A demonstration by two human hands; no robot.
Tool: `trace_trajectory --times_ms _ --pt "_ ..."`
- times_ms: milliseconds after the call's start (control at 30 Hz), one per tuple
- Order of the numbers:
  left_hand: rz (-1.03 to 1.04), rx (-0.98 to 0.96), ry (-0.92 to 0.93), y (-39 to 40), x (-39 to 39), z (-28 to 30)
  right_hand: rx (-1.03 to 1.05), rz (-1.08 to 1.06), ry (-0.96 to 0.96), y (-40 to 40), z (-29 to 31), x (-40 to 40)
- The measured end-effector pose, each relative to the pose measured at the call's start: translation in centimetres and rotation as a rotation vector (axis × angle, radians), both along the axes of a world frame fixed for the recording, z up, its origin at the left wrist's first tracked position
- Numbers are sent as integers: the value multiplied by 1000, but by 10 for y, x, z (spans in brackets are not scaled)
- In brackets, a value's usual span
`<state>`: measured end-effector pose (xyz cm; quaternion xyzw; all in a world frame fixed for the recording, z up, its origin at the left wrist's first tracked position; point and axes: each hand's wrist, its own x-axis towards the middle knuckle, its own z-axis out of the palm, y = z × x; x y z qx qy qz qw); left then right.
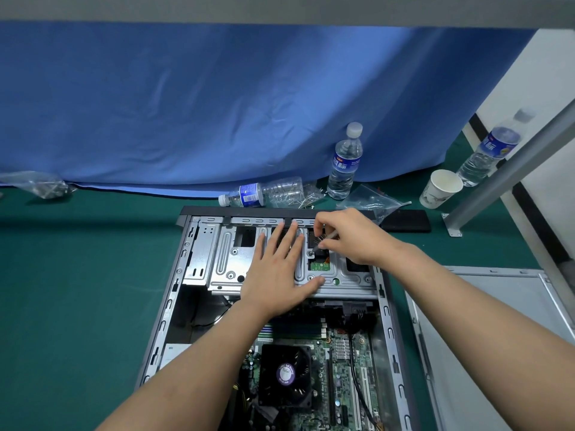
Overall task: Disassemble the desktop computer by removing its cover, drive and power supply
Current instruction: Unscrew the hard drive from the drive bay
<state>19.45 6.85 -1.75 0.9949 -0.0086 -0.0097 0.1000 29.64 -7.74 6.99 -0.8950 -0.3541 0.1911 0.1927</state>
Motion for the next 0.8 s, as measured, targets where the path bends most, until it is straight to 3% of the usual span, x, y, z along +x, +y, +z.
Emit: trace_trajectory --times_ms 233,533,700,800 --pt "4 1 -4 0 1 0 -119 -173 -161 11 -8 -3" --pt "8 -6 -6 0 1 -1 -5 -63 3 7 1 0" --pt "6 -2 -5 0 1 -1 -154 -120 -180 12 -2 -5" --pt "5 -5 -7 0 1 -1 -129 -115 -200 14 -2 -7"
